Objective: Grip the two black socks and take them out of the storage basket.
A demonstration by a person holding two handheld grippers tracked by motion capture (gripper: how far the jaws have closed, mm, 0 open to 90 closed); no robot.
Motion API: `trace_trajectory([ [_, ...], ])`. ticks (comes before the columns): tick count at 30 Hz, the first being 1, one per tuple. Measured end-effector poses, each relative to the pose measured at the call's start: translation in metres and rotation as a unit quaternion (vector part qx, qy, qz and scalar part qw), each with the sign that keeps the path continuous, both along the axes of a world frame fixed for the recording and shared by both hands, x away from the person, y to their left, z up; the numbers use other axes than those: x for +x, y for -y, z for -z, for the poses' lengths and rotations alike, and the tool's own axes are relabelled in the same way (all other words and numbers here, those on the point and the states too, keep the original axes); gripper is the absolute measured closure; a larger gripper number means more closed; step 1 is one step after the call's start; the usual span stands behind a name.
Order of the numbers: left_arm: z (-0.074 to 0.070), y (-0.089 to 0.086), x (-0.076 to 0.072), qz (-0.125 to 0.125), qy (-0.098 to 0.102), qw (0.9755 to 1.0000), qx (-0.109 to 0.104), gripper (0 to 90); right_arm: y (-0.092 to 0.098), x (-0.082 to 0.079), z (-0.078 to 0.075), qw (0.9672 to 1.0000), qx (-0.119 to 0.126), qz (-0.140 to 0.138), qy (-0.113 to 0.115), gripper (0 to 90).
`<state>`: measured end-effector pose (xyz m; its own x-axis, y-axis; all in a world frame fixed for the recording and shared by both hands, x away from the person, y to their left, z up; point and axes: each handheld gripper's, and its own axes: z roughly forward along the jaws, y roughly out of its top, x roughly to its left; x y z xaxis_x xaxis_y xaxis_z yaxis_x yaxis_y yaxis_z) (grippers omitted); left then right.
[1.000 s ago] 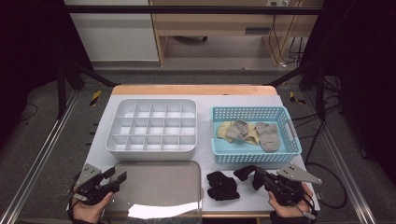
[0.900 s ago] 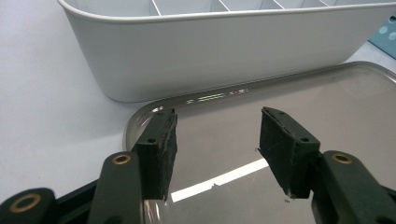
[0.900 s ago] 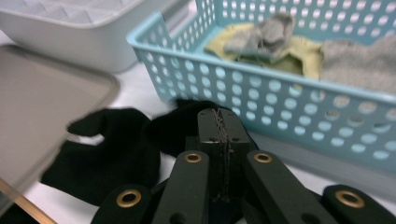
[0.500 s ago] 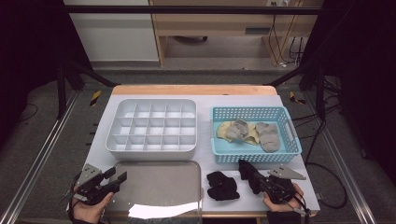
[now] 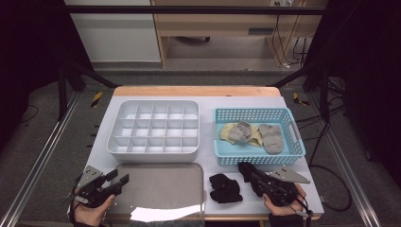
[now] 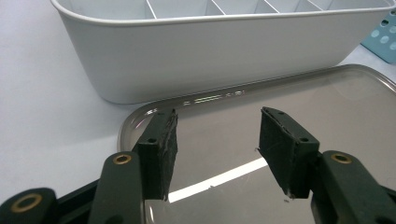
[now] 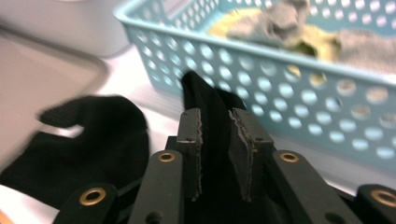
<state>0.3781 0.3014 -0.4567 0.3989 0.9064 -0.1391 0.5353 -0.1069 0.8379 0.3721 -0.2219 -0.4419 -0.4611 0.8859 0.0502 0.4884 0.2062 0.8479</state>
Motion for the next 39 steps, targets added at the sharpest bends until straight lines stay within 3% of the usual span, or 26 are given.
trace_trajectory([
  [4,-0.003,0.002,-0.001,0.003,0.004,1.0000,-0.001,46.1,-0.015,-0.001,-0.009,0.9995,0.002,-0.029,0.015,73.1],
  [6,-0.006,0.004,-0.002,0.008,0.010,0.9999,-0.002,46.7,-0.030,-0.001,-0.011,0.9983,0.000,-0.057,0.014,73.1],
  [9,-0.009,0.005,-0.003,0.011,0.015,0.9998,-0.005,47.3,-0.038,0.000,-0.011,0.9972,0.003,-0.074,0.011,73.1],
  [14,-0.014,0.010,-0.005,0.016,0.024,0.9996,-0.005,48.9,-0.052,0.004,-0.005,0.9951,0.006,-0.099,-0.005,72.4],
  [21,-0.034,0.028,-0.005,0.029,0.038,0.9989,-0.002,49.3,-0.069,0.010,0.004,0.9904,-0.018,-0.135,-0.024,71.0],
  [24,-0.042,0.038,-0.004,0.035,0.042,0.9985,0.007,49.3,-0.073,0.014,0.005,0.9894,-0.031,-0.140,-0.024,72.7],
  [26,-0.044,0.041,-0.003,0.036,0.041,0.9985,0.006,49.4,-0.075,0.017,0.006,0.9893,-0.042,-0.135,-0.037,79.0],
  [29,-0.045,0.050,0.002,0.043,0.029,0.9986,0.009,49.4,-0.073,0.020,0.007,0.9901,-0.039,-0.127,-0.044,85.2],
  [33,-0.044,0.056,0.004,0.050,0.023,0.9985,0.010,49.5,-0.069,0.021,0.004,0.9919,-0.021,-0.117,-0.044,85.9],
  [34,-0.043,0.060,0.005,0.054,0.021,0.9983,0.005,49.8,-0.065,0.021,0.000,0.9933,-0.002,-0.109,-0.037,85.9],
  [39,-0.042,0.072,0.006,0.067,0.017,0.9976,0.007,50.3,-0.058,0.020,-0.010,0.9955,0.022,-0.091,-0.011,85.8],
])
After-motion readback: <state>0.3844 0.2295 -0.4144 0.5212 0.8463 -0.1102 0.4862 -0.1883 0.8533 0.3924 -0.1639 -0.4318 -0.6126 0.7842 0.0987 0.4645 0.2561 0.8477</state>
